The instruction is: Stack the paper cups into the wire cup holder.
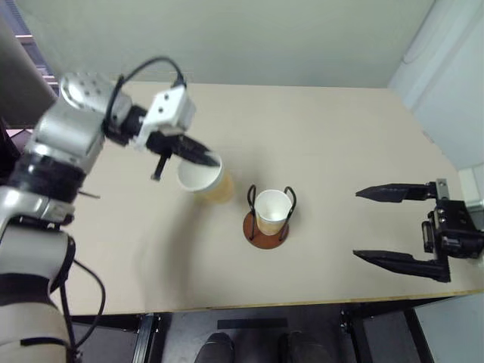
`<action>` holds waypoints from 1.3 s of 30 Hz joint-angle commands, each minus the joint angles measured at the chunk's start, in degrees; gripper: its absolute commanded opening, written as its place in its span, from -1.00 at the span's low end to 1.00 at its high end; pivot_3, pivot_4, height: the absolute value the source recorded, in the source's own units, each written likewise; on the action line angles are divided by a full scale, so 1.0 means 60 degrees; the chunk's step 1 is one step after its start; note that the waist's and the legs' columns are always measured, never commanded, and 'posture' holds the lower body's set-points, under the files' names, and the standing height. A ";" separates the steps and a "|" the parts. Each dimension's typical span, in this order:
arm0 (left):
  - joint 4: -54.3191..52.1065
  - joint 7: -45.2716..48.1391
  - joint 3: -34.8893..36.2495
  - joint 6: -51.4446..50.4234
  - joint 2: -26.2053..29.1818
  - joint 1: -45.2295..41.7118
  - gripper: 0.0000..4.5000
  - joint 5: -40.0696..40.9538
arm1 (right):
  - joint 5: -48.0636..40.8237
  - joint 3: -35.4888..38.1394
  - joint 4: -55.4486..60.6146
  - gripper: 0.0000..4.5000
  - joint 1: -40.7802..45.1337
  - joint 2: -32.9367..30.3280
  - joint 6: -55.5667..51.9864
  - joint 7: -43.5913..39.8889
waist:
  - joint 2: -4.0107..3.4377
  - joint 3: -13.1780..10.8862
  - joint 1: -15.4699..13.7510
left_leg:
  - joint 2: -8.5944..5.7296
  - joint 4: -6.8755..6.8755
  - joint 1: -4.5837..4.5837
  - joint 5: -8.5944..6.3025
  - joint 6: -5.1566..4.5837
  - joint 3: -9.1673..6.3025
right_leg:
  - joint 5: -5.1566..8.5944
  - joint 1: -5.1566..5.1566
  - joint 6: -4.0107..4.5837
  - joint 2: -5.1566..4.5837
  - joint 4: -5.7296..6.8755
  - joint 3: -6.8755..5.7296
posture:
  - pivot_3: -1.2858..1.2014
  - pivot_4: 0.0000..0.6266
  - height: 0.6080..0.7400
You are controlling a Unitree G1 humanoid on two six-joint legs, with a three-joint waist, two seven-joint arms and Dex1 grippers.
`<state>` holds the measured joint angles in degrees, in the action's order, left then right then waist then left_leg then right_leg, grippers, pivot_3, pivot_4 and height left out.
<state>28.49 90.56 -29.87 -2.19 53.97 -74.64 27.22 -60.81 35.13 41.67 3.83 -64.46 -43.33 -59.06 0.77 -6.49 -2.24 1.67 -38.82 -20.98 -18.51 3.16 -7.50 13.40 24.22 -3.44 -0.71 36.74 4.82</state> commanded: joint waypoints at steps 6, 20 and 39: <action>0.1321 0.0324 -0.0706 0.0581 -0.1024 -0.2096 -1.00 0.1523 | 0.0575 -0.0228 -0.0092 1.00 0.0105 0.0000 0.0532 0.0000 | 0.0002 -0.0002 -0.0009 | -0.0001 -0.0015 -0.0024 -0.0005 -0.0006 0.0002 | -0.0004 0.0003 -0.0022 -0.0001 -0.0015 -0.0001 | 0.03 -0.52 1.00; 0.1547 0.0324 -0.3761 0.1700 -0.2246 -0.2774 -1.00 0.2429 | 0.0460 0.0751 0.0574 1.00 -0.0673 0.0051 0.0158 0.0407 | -0.0003 -0.0005 -0.0141 | -0.0007 -0.0058 -0.0078 -0.0013 -0.0020 0.0071 | -0.0055 -0.0009 -0.0119 0.0037 -0.0116 0.0023 | 0.03 -0.52 1.00; 0.2512 0.0324 -0.4380 0.2490 -0.3330 -0.2780 -1.00 0.1795 | 0.0138 0.1713 0.1360 1.00 -0.1795 0.0284 -0.0053 0.0918 | -0.0003 -0.0004 -0.0225 | -0.0021 -0.0135 -0.0114 -0.0027 -0.0046 0.0071 | -0.0066 -0.0019 -0.0147 0.0042 -0.0120 0.0014 | 0.03 -0.52 1.00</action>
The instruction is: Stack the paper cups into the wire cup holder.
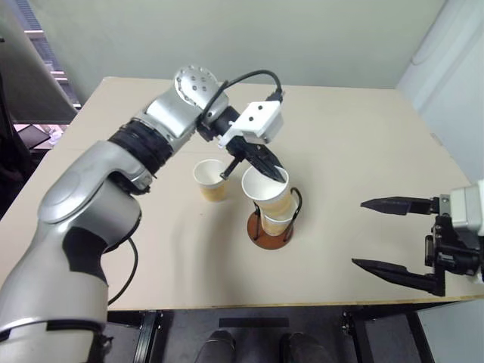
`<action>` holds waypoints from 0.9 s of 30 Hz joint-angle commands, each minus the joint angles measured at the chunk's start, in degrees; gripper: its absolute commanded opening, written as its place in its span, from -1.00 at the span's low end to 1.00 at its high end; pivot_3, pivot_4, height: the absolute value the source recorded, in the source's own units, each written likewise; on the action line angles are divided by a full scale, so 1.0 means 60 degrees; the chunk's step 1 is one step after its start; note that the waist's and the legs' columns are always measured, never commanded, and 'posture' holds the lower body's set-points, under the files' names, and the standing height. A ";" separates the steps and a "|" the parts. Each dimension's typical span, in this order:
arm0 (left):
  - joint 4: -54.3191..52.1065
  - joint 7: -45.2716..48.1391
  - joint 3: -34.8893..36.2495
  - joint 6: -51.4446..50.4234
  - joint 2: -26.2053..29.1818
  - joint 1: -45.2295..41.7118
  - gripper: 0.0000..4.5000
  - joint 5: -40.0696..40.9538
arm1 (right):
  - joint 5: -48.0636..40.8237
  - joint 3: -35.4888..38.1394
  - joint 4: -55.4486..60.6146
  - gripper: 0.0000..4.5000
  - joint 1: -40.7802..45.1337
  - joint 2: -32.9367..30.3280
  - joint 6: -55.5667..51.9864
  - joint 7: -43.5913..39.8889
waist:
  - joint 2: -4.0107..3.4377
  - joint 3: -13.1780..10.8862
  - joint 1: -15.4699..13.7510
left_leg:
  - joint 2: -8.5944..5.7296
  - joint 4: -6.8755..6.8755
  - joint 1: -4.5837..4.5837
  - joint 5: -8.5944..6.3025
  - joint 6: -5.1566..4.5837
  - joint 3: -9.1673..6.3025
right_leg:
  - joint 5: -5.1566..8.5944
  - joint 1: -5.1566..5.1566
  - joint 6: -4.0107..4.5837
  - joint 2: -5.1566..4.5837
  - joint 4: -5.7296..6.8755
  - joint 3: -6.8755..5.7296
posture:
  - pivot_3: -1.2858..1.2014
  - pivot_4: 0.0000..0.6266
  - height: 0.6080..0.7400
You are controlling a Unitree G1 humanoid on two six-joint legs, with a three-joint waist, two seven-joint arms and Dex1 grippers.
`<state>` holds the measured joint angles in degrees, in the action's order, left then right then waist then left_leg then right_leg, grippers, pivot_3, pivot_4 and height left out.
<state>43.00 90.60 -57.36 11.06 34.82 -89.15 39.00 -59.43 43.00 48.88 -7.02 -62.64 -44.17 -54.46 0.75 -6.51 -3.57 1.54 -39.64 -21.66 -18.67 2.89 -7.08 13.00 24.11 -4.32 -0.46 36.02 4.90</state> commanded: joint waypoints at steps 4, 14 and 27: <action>0.0231 0.0316 0.0208 0.0481 -0.0275 -0.0293 -1.00 -0.0449 | -0.0012 0.0410 0.0150 1.00 -0.0023 -0.0053 0.0104 0.0169 | 0.0000 0.0000 -0.0007 | -0.0002 -0.0018 -0.0007 -0.0003 -0.0006 0.0002 | -0.0003 -0.0001 -0.0007 0.0000 0.0000 0.0001 | 0.03 -0.52 1.00; 0.0762 0.0316 0.0621 0.0756 -0.0643 -0.0289 0.05 -0.1100 | 0.0023 0.0170 0.0148 1.00 0.0105 -0.0144 0.0161 0.0312 | -0.0002 0.0001 -0.0024 | -0.0034 -0.0071 -0.0031 -0.0017 -0.0031 -0.0010 | -0.0012 -0.0005 -0.0036 -0.0017 0.0000 -0.0003 | 0.03 -0.52 1.00; 0.3540 0.0105 0.3579 0.1096 -0.0493 -0.0402 0.68 -0.3994 | 0.0561 -0.0974 -0.0541 1.00 0.0817 -0.0429 0.0627 -0.0046 | -0.0015 0.0008 0.0027 | -0.0099 -0.0076 -0.0026 -0.0028 -0.0053 -0.0013 | 0.0000 -0.0007 -0.0075 -0.0043 -0.0001 -0.0001 | 0.03 -0.52 1.00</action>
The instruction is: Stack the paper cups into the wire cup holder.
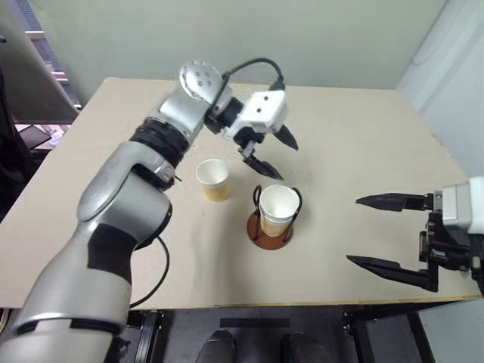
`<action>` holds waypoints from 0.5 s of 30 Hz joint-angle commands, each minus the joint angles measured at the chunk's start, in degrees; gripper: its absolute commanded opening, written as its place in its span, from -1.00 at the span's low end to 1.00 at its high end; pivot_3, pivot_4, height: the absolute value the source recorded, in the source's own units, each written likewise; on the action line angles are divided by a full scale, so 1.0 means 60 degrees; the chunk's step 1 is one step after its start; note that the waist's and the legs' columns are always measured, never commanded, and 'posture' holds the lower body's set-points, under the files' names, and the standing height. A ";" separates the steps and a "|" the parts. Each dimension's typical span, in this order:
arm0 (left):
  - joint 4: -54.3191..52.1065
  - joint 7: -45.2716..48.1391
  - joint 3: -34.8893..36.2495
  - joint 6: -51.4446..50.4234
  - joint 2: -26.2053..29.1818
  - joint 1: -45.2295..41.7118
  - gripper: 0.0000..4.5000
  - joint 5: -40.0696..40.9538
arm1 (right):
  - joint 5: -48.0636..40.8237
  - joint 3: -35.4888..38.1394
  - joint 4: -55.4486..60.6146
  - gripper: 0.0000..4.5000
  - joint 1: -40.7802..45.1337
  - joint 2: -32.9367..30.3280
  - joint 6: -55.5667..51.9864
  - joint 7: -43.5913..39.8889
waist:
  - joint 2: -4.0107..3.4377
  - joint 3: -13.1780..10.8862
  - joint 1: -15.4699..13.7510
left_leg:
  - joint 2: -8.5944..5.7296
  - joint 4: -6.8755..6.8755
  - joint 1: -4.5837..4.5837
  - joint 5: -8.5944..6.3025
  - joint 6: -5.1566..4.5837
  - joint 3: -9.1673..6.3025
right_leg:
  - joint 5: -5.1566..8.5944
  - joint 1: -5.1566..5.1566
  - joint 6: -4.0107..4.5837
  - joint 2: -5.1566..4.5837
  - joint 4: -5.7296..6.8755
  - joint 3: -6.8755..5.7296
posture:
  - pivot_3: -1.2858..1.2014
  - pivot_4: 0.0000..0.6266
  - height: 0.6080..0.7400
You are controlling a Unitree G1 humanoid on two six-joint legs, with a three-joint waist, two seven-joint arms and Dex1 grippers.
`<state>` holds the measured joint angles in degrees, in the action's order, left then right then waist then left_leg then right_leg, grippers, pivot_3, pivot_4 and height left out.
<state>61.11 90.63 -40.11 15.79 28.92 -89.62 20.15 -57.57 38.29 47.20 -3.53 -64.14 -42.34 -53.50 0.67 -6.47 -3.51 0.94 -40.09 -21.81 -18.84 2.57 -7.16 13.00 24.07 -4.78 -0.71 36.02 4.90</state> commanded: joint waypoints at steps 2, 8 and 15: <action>0.0844 -0.0027 0.1023 0.0313 0.0834 -0.0384 0.68 -0.1409 | 0.0394 -0.0427 -0.0439 1.00 0.0428 -0.0249 0.0432 -0.0315 | -0.0003 0.0000 0.0022 | -0.0002 0.0001 0.0001 -0.0003 -0.0005 -0.0019 | 0.0002 0.0005 -0.0004 0.0000 -0.0002 -0.0004 | 0.03 -0.52 1.00; 0.1627 -0.0653 0.1559 0.0347 0.1550 -0.0215 0.68 -0.3137 | 0.0660 -0.1181 -0.0929 1.00 0.1111 -0.0359 0.0713 -0.0615 | -0.0005 0.0000 -0.0035 | -0.0013 0.0000 -0.0009 -0.0009 -0.0036 -0.0060 | 0.0011 0.0018 -0.0034 -0.0052 -0.0009 -0.0006 | 0.03 -0.52 1.00; 0.1959 -0.1254 0.2151 0.0252 0.1171 0.0138 0.68 -0.4274 | 0.0685 -0.1352 -0.0987 1.00 0.1469 -0.0379 0.0612 -0.0613 | -0.0001 0.0000 -0.0106 | -0.0083 -0.0009 -0.0018 0.0000 -0.0085 -0.0042 | 0.0004 0.0014 -0.0060 -0.0113 -0.0016 -0.0017 | 0.03 -0.52 1.00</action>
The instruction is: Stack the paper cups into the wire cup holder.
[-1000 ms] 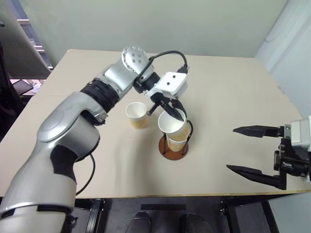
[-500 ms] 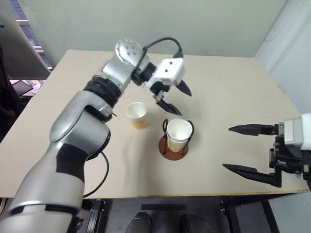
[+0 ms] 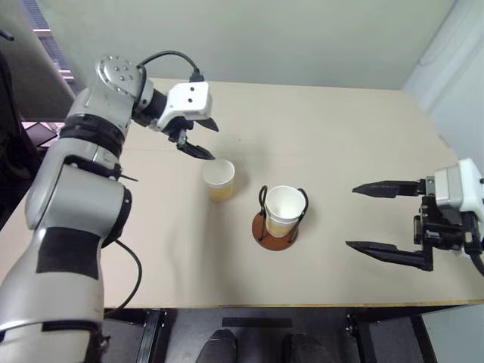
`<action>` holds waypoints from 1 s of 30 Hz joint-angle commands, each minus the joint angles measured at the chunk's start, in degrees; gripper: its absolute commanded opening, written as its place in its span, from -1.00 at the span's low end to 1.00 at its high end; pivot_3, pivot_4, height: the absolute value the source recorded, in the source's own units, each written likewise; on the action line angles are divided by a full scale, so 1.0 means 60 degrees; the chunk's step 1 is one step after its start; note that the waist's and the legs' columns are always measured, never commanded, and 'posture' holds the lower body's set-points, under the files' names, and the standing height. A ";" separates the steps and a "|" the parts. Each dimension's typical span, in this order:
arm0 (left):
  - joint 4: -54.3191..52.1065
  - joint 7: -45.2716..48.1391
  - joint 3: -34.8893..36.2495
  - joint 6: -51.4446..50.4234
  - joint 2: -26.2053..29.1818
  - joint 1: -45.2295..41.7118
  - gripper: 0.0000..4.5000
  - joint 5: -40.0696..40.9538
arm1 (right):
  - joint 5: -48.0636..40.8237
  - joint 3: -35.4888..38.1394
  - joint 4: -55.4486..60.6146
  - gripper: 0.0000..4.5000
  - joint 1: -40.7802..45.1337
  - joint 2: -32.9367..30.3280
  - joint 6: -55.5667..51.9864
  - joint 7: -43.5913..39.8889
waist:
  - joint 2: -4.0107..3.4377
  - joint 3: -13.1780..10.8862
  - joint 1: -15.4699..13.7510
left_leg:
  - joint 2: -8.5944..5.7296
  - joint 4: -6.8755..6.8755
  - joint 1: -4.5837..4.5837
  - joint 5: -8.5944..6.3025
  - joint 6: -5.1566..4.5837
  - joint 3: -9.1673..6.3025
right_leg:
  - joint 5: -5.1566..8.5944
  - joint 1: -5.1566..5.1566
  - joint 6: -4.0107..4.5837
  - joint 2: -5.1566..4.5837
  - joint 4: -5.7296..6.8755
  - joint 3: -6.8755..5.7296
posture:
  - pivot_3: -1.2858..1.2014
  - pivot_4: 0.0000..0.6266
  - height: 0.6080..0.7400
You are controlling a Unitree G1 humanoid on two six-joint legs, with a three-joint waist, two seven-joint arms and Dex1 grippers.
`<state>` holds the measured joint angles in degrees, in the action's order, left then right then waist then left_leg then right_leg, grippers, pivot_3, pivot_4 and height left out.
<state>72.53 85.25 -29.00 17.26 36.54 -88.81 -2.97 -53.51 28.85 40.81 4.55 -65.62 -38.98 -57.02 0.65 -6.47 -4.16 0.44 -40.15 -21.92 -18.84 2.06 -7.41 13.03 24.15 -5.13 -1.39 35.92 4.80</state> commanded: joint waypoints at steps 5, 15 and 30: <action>0.0247 -0.0948 0.0405 -0.0091 -0.0434 0.0318 0.68 -0.1195 | -0.0093 0.0392 0.0206 1.00 0.0086 -0.0168 -0.0133 0.0062 | -0.0004 -0.0002 0.0044 | 0.0015 0.0000 0.0003 0.0001 -0.0001 0.0005 | -0.0003 0.0007 -0.0008 -0.0027 0.0005 0.0019 | 0.03 -0.52 1.00; 0.0387 -0.1523 0.0585 -0.0239 -0.0954 0.0720 0.68 -0.2111 | -0.0420 0.0781 0.0441 1.00 0.0065 -0.0198 -0.0546 0.0289 | -0.0003 -0.0002 0.0036 | 0.0002 0.0003 0.0001 0.0000 -0.0002 0.0027 | -0.0004 0.0017 -0.0011 -0.0014 0.0002 0.0008 | 0.03 -0.52 1.00; 0.0444 -0.1687 0.0955 -0.0352 -0.0966 0.0795 -0.72 -0.2605 | -0.0352 0.0980 0.0537 1.00 -0.0093 -0.0142 -0.0730 0.0392 | -0.0003 -0.0002 0.0053 | 0.0001 0.0000 0.0004 0.0000 -0.0005 0.0038 | -0.0006 0.0020 -0.0016 -0.0021 0.0004 0.0014 | 0.03 -0.52 1.00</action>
<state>75.45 75.17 -24.87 15.05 30.10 -83.13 -18.40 -55.95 33.06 43.51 3.75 -66.08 -44.05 -54.97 0.64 -6.48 -3.85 0.45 -40.16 -21.90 -18.84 2.03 -7.20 12.99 24.27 -5.23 -1.49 35.94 4.90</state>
